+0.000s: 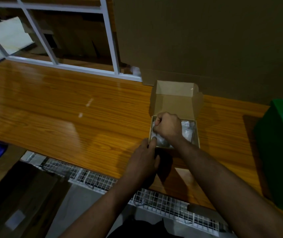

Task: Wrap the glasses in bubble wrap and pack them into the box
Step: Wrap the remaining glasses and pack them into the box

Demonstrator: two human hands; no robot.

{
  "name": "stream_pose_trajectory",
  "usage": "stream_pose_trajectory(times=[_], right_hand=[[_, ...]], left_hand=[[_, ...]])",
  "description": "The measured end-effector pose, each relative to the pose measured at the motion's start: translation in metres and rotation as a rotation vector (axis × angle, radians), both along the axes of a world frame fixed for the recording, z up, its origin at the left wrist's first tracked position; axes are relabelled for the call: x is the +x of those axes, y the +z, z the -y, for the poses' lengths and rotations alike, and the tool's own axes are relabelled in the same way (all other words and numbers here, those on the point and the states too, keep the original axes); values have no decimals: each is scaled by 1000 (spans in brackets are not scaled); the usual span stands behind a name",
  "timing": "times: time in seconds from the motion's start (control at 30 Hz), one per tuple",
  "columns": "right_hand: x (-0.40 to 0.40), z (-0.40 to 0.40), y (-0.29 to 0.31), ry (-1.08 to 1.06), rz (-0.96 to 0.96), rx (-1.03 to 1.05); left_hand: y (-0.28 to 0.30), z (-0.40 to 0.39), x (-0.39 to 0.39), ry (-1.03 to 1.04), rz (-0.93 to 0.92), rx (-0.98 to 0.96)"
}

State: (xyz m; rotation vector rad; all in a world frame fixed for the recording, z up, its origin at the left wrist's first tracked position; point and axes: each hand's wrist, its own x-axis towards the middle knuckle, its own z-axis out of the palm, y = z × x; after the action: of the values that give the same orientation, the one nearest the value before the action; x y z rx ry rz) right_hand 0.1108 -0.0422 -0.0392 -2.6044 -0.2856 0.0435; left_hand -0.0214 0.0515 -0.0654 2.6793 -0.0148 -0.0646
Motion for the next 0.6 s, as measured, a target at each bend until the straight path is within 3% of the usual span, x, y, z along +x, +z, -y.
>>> stream_pose_trajectory(times=[0.2, 0.37, 0.47, 0.6], right_hand=[[8, 21, 4, 144, -43, 102], [9, 19, 6, 278, 29, -109], [6, 18, 6, 302, 48, -160], [-2, 41, 15, 227, 188, -55]], left_hand=[[0, -4, -1, 16, 63, -15], [1, 0, -3, 32, 84, -50], [3, -1, -3, 55, 78, -38], [8, 1, -4, 85, 106, -40]])
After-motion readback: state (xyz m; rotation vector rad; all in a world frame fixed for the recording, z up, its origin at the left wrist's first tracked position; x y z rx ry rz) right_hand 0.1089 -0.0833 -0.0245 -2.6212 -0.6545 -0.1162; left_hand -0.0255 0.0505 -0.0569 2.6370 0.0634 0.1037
